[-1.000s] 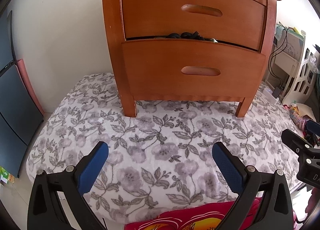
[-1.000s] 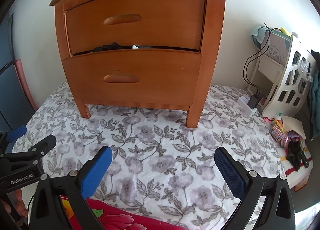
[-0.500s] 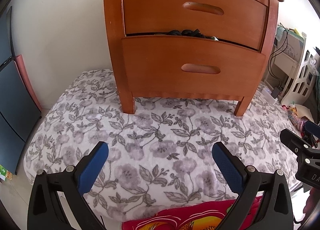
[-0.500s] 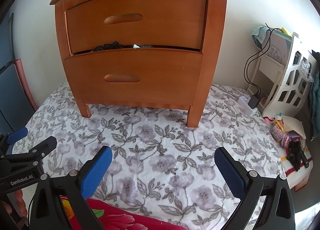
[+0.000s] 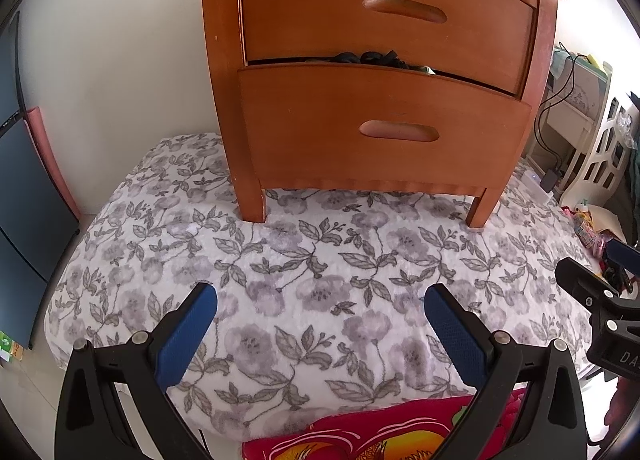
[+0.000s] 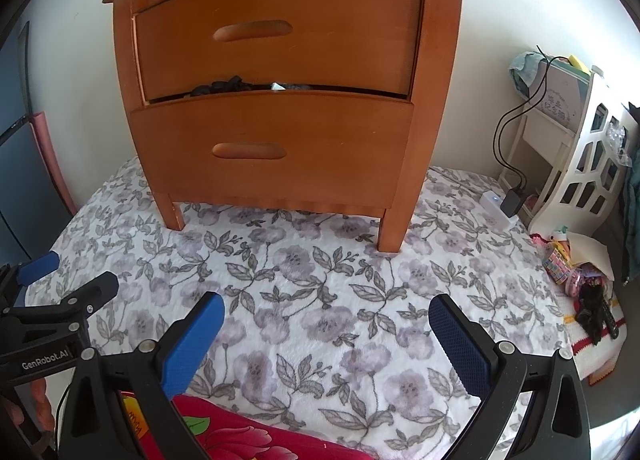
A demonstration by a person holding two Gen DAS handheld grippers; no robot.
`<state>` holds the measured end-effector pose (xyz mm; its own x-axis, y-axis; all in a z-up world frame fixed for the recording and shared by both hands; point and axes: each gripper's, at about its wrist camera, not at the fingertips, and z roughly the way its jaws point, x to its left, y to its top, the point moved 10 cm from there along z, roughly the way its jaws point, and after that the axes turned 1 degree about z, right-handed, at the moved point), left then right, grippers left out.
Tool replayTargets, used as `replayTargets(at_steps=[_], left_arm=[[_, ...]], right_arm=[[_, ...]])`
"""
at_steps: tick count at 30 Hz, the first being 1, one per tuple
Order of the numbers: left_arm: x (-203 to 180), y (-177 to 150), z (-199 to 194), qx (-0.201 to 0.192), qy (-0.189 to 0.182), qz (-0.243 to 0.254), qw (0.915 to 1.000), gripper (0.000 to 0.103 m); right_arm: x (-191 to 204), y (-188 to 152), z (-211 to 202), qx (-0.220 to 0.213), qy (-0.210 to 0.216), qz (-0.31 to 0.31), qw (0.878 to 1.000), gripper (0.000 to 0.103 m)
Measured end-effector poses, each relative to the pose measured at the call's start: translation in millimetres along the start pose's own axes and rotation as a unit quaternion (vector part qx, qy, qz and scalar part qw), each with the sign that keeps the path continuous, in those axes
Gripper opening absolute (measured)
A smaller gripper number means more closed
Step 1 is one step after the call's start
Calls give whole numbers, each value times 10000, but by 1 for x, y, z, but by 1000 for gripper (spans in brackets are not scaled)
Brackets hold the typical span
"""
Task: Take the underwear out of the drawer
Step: 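Hook the right gripper on the lower drawer and pull it open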
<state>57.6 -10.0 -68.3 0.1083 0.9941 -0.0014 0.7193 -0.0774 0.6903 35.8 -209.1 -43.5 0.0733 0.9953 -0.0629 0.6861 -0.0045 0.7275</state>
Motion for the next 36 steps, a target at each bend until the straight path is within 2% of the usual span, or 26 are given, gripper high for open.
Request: replayTargets(at_steps=[7, 10, 16, 18, 21, 24, 30, 36], left_arm=[[8, 6, 4, 61, 96, -47, 9999, 103], [15, 13, 4, 41, 127, -104, 9999, 103], [30, 23, 15, 186, 197, -274, 9993, 103], [34, 25, 19, 230, 193, -316, 9990, 103], [37, 29, 25, 265, 169, -361, 9989, 103], [38, 29, 31, 314, 135, -341, 9988, 103], [37, 24, 41, 458, 54, -365, 9983, 103], [38, 19, 49, 587, -4, -427, 9974, 103]], right_arm=[[4, 6, 5, 72, 125, -249, 9996, 103], [10, 22, 4, -28, 320, -512, 9982, 103], [18, 86, 8, -340, 443, -1288, 9901, 103], [23, 106, 18, -314, 517, -1558, 9859, 103], [27, 134, 43, -244, 415, -1950, 9796, 103], [32, 152, 64, -200, 534, -2107, 9759, 103], [38, 163, 105, 139, 608, -2255, 9723, 103], [40, 163, 125, 336, 634, -2221, 9724, 103]])
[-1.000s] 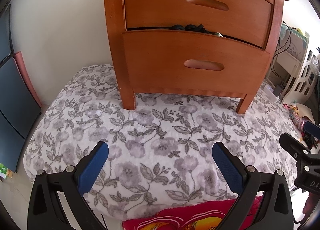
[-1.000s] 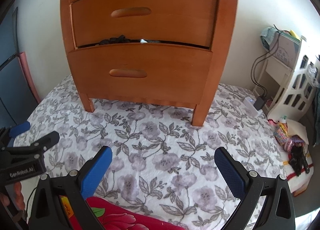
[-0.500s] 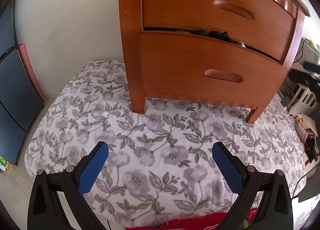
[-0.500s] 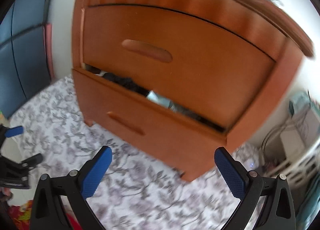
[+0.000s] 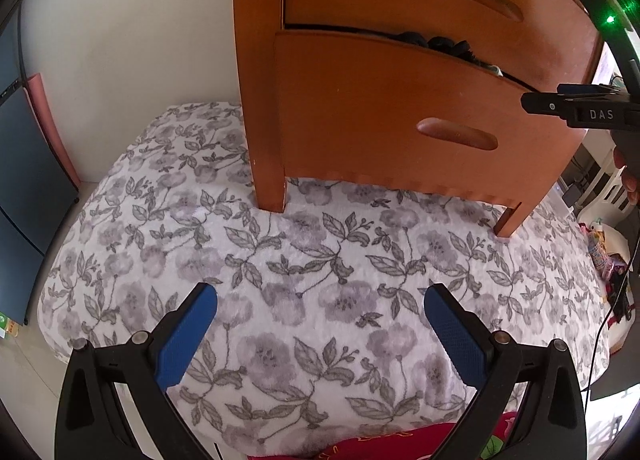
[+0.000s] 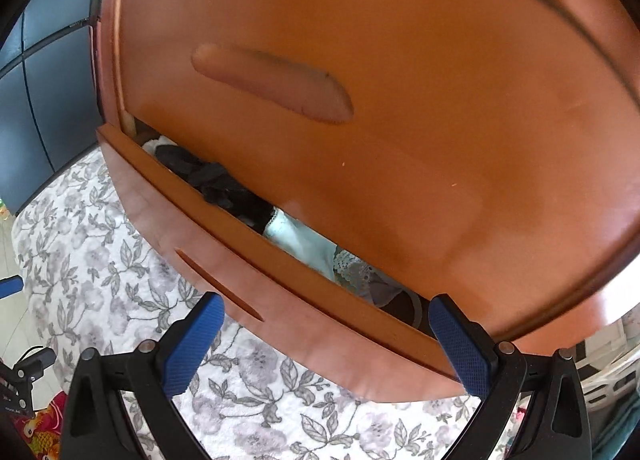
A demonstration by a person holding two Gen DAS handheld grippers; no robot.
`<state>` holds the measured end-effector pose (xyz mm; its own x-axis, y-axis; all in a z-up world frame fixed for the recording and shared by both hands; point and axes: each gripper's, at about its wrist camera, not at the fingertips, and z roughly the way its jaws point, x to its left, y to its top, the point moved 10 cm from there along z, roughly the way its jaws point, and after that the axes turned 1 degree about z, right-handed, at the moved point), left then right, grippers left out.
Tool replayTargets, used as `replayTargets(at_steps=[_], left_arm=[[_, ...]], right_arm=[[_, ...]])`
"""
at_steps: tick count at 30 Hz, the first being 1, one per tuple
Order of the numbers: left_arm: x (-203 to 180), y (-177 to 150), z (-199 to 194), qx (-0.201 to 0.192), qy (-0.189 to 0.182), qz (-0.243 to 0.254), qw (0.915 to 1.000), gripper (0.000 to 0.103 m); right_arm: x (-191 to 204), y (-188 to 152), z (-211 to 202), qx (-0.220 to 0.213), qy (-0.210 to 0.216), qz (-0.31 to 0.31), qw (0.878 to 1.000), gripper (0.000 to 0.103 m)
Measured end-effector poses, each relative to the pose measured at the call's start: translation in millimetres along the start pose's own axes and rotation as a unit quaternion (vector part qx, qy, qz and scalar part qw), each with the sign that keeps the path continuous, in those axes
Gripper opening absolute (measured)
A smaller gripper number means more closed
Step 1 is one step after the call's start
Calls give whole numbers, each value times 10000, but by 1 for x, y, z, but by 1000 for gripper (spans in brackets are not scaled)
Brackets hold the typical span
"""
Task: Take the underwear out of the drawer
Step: 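Hook the right gripper on the lower drawer and pull it open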
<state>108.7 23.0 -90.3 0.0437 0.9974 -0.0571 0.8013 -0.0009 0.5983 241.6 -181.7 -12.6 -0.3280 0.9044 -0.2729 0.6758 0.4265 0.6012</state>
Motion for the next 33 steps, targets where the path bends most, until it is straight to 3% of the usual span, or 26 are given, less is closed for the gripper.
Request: replayTargets(at_steps=[8, 16, 23, 33], left_arm=[[1, -4, 4, 56, -37, -21, 10000, 103], [4, -4, 1, 62, -38, -113, 9999, 103], [-1, -5, -8, 24, -92, -93, 9999, 103], [0, -9, -27, -105, -76, -72, 9999, 103]], right_arm=[[12, -4, 27, 310, 61, -122, 9994, 103], [16, -8, 27, 425, 116, -256, 9987, 103], [16, -15, 14, 541, 434, -208, 9974, 103], [36, -40, -19, 474, 353, -219, 9980, 103]])
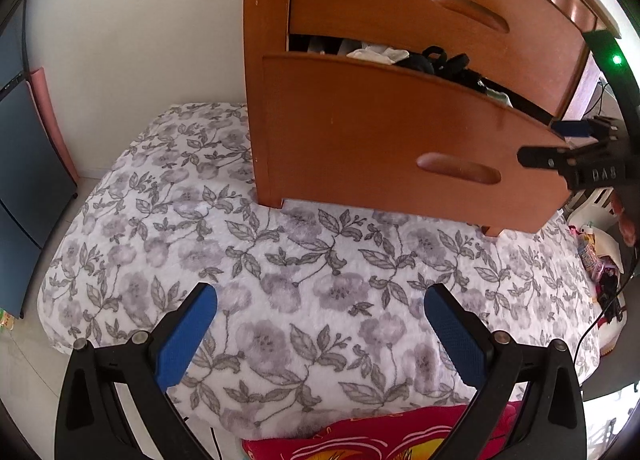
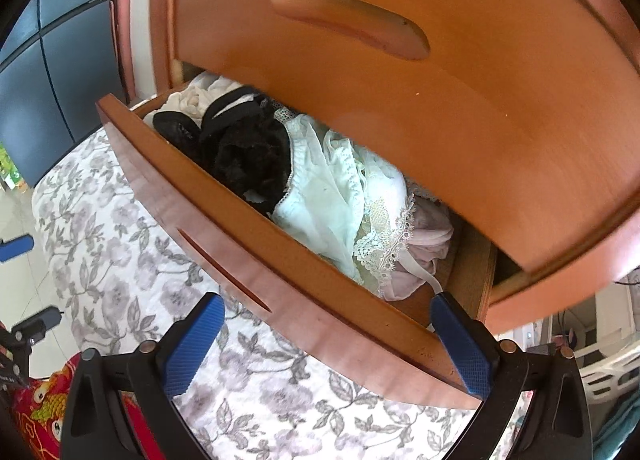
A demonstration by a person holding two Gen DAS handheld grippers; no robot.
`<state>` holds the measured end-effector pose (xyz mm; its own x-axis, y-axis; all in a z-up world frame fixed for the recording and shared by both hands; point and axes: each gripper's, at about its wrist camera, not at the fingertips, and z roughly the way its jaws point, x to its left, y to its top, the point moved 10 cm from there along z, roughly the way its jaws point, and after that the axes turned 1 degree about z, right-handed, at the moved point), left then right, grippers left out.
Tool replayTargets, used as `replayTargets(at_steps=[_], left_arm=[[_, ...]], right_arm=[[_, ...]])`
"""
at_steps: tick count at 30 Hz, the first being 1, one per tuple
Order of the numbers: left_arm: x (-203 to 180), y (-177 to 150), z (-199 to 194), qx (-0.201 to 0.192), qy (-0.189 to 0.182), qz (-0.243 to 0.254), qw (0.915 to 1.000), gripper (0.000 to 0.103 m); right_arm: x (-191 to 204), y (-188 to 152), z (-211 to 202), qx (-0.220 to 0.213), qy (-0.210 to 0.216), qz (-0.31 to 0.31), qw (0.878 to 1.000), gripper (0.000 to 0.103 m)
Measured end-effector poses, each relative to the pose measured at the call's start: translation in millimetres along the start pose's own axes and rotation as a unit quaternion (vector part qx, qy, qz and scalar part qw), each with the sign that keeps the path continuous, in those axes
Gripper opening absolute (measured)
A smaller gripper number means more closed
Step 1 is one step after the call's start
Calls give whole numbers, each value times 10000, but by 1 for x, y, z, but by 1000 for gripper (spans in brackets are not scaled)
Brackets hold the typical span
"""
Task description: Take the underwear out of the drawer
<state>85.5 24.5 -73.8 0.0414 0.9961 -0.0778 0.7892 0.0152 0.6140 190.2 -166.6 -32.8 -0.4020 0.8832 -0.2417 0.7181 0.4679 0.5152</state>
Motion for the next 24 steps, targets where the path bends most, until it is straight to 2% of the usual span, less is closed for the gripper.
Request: replayTargets(at_steps=[8, 11, 16, 18, 20, 22, 24], left_arm=[[4, -7, -16, -60, 36, -14, 10000, 103], [5, -7, -21, -111, 39, 5, 9999, 103], [6, -10, -28, -156, 41, -1, 9999, 103], [6, -11, -30, -160, 39, -12, 9999, 103], [6, -12, -31, -168, 24, -41, 9998, 103], [6, -12, -30, -127, 3, -80, 9999, 103], [8, -13, -31, -115, 5, -135, 9998, 103]], right_arm=[[18, -22, -27, -112, 154, 42, 9998, 103], [22, -27, -33, -114, 2, -20, 9999, 103], [24, -31, -42, -111, -6, -100, 9999, 103], [30, -34, -49, -101, 192, -158, 9996, 103], [54, -34, -62, -222, 807, -478, 9953, 103], [63, -34, -61, -139, 807, -760, 9937, 103], [60, -31, -61, -88, 884, -776, 9930, 103]])
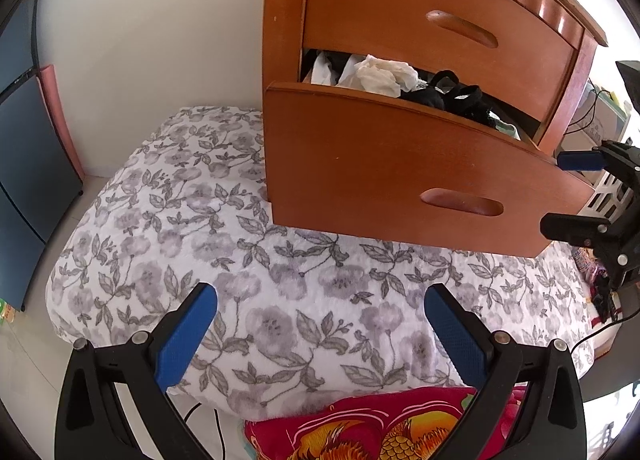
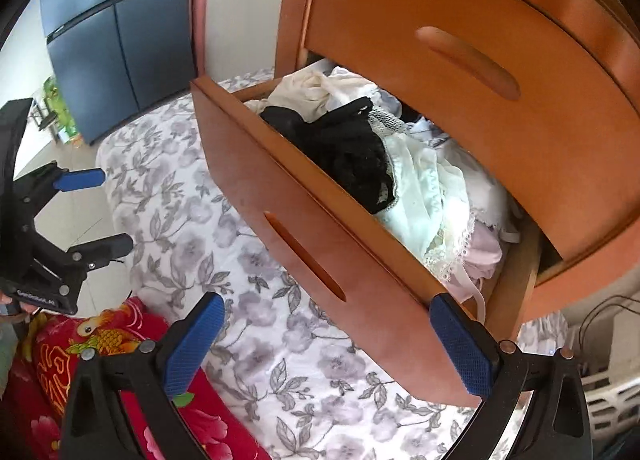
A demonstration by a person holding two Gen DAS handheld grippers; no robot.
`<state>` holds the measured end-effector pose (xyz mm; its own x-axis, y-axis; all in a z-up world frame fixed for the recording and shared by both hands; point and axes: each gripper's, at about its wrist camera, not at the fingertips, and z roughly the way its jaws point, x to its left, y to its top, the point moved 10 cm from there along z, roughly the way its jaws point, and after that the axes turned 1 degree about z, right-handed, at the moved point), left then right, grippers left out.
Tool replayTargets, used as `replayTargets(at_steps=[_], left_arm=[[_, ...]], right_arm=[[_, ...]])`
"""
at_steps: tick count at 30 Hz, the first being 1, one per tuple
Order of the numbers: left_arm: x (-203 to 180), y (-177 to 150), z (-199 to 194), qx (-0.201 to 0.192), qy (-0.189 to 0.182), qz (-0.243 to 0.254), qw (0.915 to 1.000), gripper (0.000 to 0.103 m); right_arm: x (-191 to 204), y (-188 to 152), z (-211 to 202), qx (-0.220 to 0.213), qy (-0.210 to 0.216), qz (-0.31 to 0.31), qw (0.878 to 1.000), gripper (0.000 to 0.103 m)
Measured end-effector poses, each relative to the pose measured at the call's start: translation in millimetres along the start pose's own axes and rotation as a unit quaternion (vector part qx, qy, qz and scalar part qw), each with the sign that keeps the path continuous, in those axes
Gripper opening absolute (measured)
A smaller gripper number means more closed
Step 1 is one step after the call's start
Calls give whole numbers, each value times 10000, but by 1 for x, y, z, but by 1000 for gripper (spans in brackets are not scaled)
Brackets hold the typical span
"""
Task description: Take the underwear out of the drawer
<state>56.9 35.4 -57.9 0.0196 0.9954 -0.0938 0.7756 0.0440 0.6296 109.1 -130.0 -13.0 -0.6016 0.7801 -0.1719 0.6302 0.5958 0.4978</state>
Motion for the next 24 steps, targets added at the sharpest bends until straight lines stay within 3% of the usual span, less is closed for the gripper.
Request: replayTargets(at_steps=[3, 6, 10, 24], left_arm=[[4, 1, -1, -36, 14, -55, 10000, 103], [5, 0, 1, 0, 9, -83, 10000, 103], [5, 0, 1, 2, 1, -78, 10000, 103], [7, 0, 1, 7, -63, -161, 9999, 103]], right_arm=[[-34, 3, 4, 46, -188, 616, 9979, 103], [-56, -4, 20, 369, -198, 899, 9951, 103], [-60, -10, 37, 728, -322, 663, 9946, 103], [-41, -23, 14, 635, -132, 528, 9965, 103]])
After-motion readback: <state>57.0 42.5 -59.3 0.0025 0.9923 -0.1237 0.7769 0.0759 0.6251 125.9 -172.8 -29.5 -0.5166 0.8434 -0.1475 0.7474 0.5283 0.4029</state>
